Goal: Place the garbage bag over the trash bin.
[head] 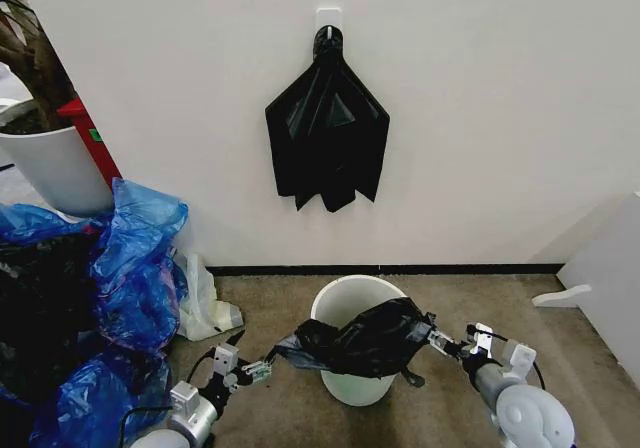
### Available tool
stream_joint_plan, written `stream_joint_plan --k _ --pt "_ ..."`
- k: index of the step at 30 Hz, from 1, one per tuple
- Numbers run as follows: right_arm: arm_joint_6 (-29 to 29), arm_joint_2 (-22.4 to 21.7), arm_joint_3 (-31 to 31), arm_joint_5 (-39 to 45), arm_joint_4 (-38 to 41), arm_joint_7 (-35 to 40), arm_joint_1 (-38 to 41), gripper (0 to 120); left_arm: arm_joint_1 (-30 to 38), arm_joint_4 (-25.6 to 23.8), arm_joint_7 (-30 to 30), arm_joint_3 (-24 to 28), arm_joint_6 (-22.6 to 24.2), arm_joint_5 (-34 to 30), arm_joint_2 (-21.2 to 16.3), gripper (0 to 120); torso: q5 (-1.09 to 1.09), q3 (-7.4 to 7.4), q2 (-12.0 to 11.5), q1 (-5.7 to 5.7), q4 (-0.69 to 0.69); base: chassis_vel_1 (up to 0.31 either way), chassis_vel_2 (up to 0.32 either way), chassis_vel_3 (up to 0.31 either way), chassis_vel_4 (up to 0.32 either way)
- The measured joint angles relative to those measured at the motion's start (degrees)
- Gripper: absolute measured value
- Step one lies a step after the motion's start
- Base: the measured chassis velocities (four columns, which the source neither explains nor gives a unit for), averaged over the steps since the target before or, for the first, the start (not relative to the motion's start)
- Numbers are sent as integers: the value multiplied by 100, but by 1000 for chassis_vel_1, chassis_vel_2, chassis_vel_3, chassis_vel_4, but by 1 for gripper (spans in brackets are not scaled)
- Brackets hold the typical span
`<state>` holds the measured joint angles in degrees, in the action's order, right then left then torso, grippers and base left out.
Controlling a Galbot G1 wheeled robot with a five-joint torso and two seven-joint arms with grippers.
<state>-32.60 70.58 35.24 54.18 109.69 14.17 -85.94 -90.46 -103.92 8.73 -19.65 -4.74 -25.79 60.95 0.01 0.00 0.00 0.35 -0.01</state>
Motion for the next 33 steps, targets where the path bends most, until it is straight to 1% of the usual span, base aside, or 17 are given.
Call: stream_joint_plan --k 6,9,10,13,18,23,25,28,32,33 --pt "48 -12 39 -136 304 30 -294 100 -99 -131 4 2 -45 124 17 100 0 -1 0 0 -1 0 0 0 0" --pt "55 -26 87 -529 535 -63 -643 100 -192 -214 29 -29 -108 213 51 100 -1 -1 0 0 -1 0 0 0 0" --pt "55 -26 87 -529 535 -63 -643 100 -192 -214 29 -29 -108 213 51 100 -1 -1 0 0 -1 0 0 0 0" --pt "-7 -50 151 -1005 628 -292 -951 100 -218 -215 36 -50 -147 231 85 100 -1 -1 0 0 -1 0 0 0 0" --pt "-31 -63 222 -1219 708 -485 -1211 100 -215 -180 43 -64 -181 251 130 100 -1 -1 0 0 -1 0 0 0 0" --pt "363 -63 227 -1556 781 -858 -1473 100 -242 -192 61 -64 -227 304 195 100 -1 -1 0 0 0 0 0 0 0" --pt "376 -63 227 -1570 780 -872 -1479 100 -242 -192 61 -64 -227 305 196 100 -1 -1 0 0 0 0 0 0 0" --pt "644 -82 268 -1844 779 -1257 -1597 100 -240 -209 62 -65 -231 312 209 100 0 -1 0 0 0 0 0 0 0" --pt "722 -94 297 -1887 774 -1392 -1632 100 -238 -213 62 -66 -232 313 210 100 0 -1 0 0 0 0 0 0 0" --pt "819 -110 344 -1939 757 -1584 -1674 100 -234 -219 62 -69 -232 313 210 100 0 -1 0 0 0 0 0 0 0"
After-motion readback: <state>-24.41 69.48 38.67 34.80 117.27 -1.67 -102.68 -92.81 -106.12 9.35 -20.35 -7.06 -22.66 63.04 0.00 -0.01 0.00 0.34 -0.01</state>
